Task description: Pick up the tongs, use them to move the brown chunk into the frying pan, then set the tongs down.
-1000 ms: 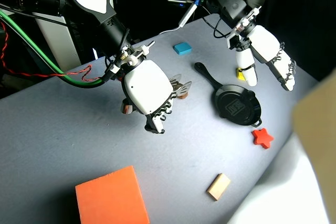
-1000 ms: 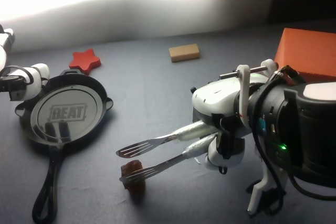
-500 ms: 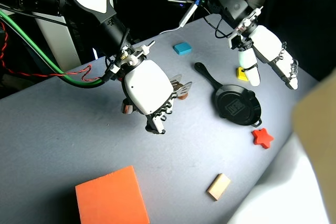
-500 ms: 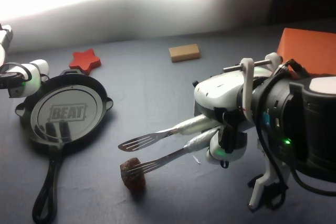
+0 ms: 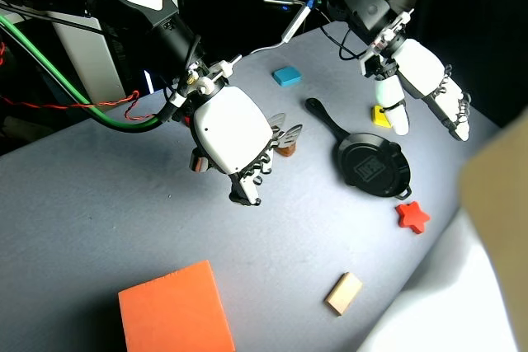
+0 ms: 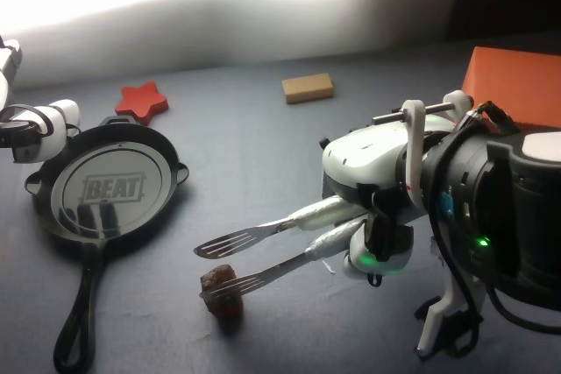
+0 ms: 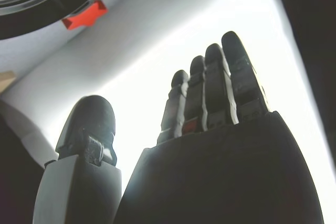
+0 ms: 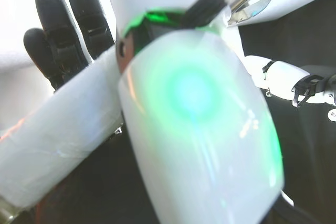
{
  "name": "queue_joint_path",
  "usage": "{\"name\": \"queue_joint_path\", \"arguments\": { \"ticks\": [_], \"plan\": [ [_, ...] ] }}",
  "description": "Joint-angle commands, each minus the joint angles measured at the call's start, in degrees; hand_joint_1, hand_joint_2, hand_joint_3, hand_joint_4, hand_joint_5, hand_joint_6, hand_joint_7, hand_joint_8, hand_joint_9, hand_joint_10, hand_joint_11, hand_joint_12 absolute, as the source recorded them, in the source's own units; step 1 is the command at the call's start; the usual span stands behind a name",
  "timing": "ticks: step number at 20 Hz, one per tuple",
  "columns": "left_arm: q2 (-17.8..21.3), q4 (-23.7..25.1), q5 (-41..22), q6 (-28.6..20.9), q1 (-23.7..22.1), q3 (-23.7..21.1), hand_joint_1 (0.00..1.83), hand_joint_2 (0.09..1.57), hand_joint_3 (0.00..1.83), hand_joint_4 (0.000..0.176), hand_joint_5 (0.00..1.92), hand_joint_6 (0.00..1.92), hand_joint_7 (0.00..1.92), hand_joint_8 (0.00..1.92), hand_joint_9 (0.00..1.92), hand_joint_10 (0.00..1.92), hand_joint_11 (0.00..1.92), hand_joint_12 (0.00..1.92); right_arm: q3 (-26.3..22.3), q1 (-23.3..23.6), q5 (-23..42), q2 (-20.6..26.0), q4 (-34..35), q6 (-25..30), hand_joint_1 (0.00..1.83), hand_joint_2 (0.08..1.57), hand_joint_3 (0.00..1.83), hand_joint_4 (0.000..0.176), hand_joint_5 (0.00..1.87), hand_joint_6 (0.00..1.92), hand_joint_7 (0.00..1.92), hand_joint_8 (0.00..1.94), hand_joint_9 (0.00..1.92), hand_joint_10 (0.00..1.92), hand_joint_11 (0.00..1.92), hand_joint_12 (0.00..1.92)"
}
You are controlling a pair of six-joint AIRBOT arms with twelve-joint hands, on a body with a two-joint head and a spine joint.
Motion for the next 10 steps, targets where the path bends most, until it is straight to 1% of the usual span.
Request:
{"name": "queue_joint_path", "arguments": {
  "ticks": [1,2,3,5,6,7,8,9,10],
  "plan": [
    [0.9,4.1,-4.7,-0.1,-0.2,0.4,0.19,1.37,0.00,0.038,0.03,0.00,0.10,0.00,0.11,0.00,0.00,0.47,-0.2,0.3,0.8,0.3,-3.7,0.0,1.11,1.19,0.00,0.000,0.81,1.22,1.01,0.01,0.95,0.02,0.39,1.30],
    [0.9,4.0,-4.7,-0.1,-0.2,0.5,0.20,1.37,0.00,0.036,0.05,0.01,0.11,0.00,0.12,0.00,0.00,0.49,-0.2,0.0,0.8,0.3,-3.7,-0.1,1.11,1.19,0.00,0.000,0.82,1.22,1.01,0.01,0.96,0.02,0.40,1.28],
    [0.9,4.0,-4.7,-0.1,-0.2,0.6,0.19,1.37,0.00,0.040,0.03,0.00,0.09,0.00,0.12,0.00,0.00,0.55,-0.2,-0.2,0.8,0.3,-3.7,-0.1,1.11,1.20,0.00,0.000,0.80,1.24,1.00,0.00,0.94,0.01,0.39,1.28],
    [0.9,4.0,-4.7,-0.1,-0.3,0.6,0.20,1.38,0.00,0.032,0.04,0.01,0.08,0.00,0.11,0.00,0.00,0.56,-0.1,-0.8,1.2,0.3,-3.8,-0.1,1.10,1.20,0.00,0.000,0.79,1.25,1.00,0.00,0.94,0.01,0.38,1.29],
    [0.9,4.0,-4.7,-0.1,-0.4,0.6,0.18,1.38,0.00,0.034,0.04,0.00,0.09,0.00,0.12,0.00,0.00,0.60,0.0,-1.1,1.5,0.3,-4.2,-0.1,1.11,1.20,0.00,0.000,0.80,1.24,1.00,0.00,0.95,0.01,0.38,1.29],
    [0.9,4.0,-4.7,-0.1,-0.4,0.6,0.16,1.39,0.00,0.032,0.05,0.01,0.09,0.00,0.12,0.00,0.00,0.59,0.1,-1.2,1.6,0.3,-4.4,0.0,1.11,1.20,0.00,0.000,0.81,1.23,1.01,0.01,0.95,0.02,0.39,1.29],
    [0.9,4.0,-4.7,-0.1,-0.4,0.6,0.14,1.39,0.00,0.034,0.03,0.00,0.08,0.00,0.10,0.00,0.00,0.51,0.3,-1.3,1.8,0.2,-4.5,0.0,1.11,1.20,0.00,0.000,0.81,1.23,1.01,0.01,0.95,0.02,0.39,1.29],
    [0.9,4.0,-4.7,-0.1,-0.5,0.6,0.19,1.38,0.00,0.036,0.05,0.01,0.09,0.01,0.11,0.01,0.00,0.51,0.6,-1.3,2.0,0.1,-4.7,0.0,1.11,1.19,0.00,0.000,0.82,1.22,1.01,0.01,0.95,0.02,0.39,1.28],
    [0.9,4.0,-4.7,-0.2,-0.8,0.6,0.18,1.39,0.00,0.032,0.05,0.01,0.09,0.00,0.10,0.00,0.00,0.46,1.0,-1.4,2.1,-0.1,-5.0,0.1,1.11,1.19,0.00,0.000,0.82,1.21,1.02,0.01,0.96,0.02,0.40,1.28]
  ]
}}
